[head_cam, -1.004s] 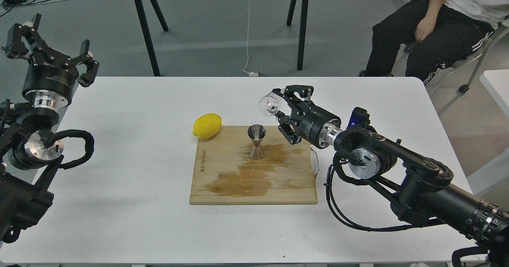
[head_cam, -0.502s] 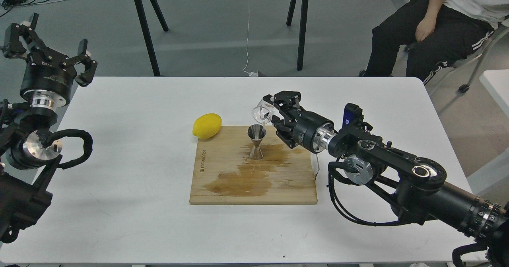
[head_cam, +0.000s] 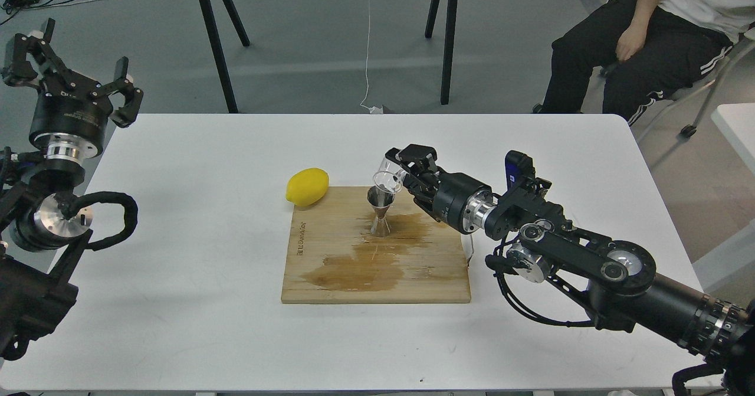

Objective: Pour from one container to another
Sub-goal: 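Tilt the glass cup with the right gripper to pour into the jigger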

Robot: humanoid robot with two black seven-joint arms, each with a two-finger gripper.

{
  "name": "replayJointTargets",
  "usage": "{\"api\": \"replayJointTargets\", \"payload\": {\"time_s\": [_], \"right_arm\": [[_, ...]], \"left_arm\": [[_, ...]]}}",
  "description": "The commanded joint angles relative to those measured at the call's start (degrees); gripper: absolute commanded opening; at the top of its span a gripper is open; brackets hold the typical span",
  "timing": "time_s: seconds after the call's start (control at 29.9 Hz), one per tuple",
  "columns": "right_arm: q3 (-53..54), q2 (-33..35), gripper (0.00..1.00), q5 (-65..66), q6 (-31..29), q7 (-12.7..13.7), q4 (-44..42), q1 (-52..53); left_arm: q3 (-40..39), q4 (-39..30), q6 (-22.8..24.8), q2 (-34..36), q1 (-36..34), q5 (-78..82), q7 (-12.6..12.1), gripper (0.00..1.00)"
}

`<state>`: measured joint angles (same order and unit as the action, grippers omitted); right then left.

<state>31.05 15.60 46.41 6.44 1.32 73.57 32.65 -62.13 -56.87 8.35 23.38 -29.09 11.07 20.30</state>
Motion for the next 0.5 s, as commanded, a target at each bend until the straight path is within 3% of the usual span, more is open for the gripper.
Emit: {"api": "replayJointTargets", "payload": {"time_s": [0.0,0.47], "right_arm": [[-0.29,-0.05,0.4,0.88,0.76,0.0,-0.01,0.14],[-0.55,-2.68,0.4,6.5,1.73,-0.27,-2.38,0.93]], "left_arm": [[-0.01,0.0,0.0,0.0,0.08,0.0,0.0,1.0],[-0.01,0.0,0.0,0.0,0.08,0.0,0.0,1.0]]}}
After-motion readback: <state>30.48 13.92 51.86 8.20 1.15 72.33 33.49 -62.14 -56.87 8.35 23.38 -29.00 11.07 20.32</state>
